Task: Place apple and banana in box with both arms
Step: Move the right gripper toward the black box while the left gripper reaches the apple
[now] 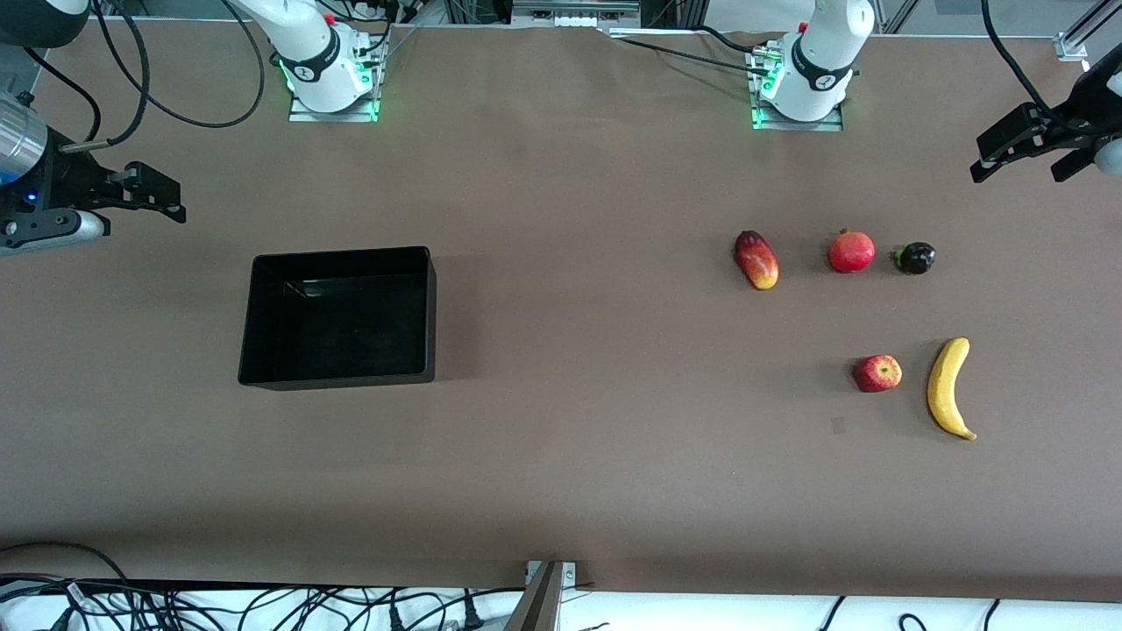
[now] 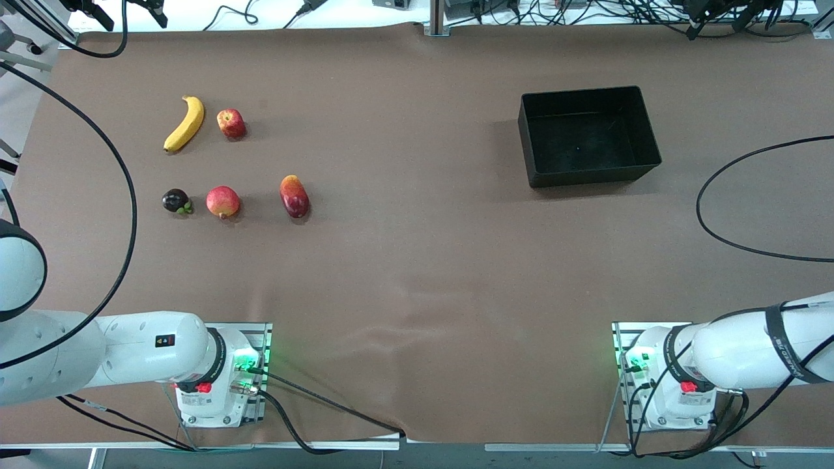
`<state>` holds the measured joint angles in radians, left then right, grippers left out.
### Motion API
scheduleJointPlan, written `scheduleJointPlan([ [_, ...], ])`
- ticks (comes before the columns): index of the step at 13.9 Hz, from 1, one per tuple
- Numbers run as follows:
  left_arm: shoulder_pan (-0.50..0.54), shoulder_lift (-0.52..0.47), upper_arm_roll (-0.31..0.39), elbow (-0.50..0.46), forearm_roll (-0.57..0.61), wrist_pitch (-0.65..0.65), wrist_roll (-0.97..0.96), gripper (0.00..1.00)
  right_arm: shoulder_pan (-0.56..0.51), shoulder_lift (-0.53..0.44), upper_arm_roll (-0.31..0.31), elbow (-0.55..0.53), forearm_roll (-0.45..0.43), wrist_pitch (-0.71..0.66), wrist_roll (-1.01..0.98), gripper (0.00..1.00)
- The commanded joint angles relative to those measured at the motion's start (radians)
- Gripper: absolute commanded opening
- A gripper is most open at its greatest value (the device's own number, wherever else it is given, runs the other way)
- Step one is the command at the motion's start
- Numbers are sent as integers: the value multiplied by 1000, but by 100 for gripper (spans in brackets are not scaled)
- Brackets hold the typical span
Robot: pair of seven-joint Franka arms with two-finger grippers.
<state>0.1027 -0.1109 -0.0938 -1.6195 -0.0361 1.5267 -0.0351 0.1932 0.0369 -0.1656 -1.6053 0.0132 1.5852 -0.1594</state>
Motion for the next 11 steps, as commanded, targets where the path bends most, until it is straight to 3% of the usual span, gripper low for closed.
scheduleJointPlan([
  [1,-6,8,9,20,-18,-19,3,100,-12,-5,12,18,-15,-33,4,100],
  [7,-6,8,9,20,-18,-19,3,100,-18,21,8,1,-27,-34,9,100],
  [11,2,84,9,26,-16,16,7,100,-28,50,-12,-239,-44,212,18,100],
])
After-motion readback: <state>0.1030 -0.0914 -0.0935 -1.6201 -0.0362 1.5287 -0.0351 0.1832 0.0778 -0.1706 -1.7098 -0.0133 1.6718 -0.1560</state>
